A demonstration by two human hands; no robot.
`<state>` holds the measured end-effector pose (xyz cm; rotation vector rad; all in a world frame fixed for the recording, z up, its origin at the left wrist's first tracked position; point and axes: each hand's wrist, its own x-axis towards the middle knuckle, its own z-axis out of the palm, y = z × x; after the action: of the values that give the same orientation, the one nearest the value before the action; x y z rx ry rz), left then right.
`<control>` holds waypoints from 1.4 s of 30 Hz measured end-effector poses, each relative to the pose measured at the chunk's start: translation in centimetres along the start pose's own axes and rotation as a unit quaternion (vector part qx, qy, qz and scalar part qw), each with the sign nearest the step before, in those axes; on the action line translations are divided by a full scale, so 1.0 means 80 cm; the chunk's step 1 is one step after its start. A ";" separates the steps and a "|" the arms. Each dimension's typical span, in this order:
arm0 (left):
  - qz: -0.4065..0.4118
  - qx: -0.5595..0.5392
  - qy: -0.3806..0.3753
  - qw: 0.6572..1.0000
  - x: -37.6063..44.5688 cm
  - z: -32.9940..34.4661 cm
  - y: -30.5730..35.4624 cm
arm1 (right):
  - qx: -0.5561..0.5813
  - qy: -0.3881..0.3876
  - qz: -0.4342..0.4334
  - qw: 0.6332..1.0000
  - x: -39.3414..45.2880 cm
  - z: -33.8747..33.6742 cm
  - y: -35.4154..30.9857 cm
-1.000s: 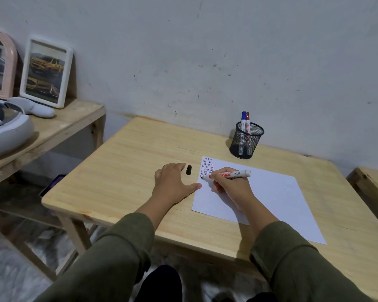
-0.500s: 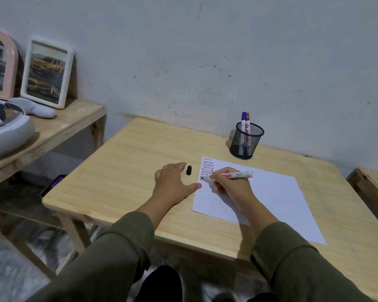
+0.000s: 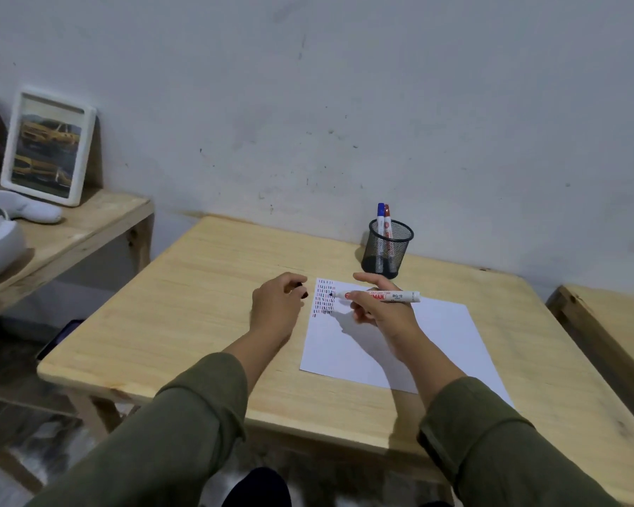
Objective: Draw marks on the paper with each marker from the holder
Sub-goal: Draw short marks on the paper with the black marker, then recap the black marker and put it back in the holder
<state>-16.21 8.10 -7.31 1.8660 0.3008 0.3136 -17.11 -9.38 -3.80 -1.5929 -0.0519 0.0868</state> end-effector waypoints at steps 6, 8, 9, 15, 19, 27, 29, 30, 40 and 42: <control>-0.042 -0.200 -0.026 0.979 0.000 0.010 0.058 | 0.041 0.005 -0.037 0.998 0.003 -0.015 -0.039; -0.037 -0.203 -0.044 0.978 -0.001 0.016 0.069 | 0.053 0.004 -0.053 0.997 0.002 -0.018 -0.049; -0.036 -0.207 -0.052 0.976 -0.002 0.019 0.075 | 0.057 0.004 -0.060 0.997 0.002 -0.019 -0.053; -0.028 -0.223 -0.070 0.972 -0.003 0.036 0.096 | 0.070 0.005 -0.079 0.994 0.003 -0.027 -0.068; -0.028 -0.230 -0.092 0.968 -0.007 0.041 0.107 | 0.073 0.006 -0.088 0.993 0.002 -0.035 -0.073; -0.102 -0.251 -0.131 0.953 -0.009 0.050 0.126 | 0.059 -0.001 -0.105 0.993 0.001 -0.046 -0.084; -0.106 -0.253 -0.136 0.952 -0.007 0.051 0.128 | 0.049 -0.005 -0.109 0.993 0.000 -0.049 -0.087; -0.104 -0.255 -0.138 0.952 -0.005 0.052 0.128 | 0.046 -0.006 -0.112 0.993 0.000 -0.050 -0.088; -0.062 -0.292 -0.127 0.946 -0.009 0.062 0.139 | 0.119 -0.003 -0.108 0.987 0.005 -0.052 -0.085; -0.055 -0.287 -0.129 0.947 -0.008 0.062 0.135 | 0.103 -0.004 -0.111 0.988 0.004 -0.052 -0.081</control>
<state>-14.49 0.22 1.44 1.2875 0.1131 0.0633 -16.30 -13.36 2.78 -1.3715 -0.2202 -0.0730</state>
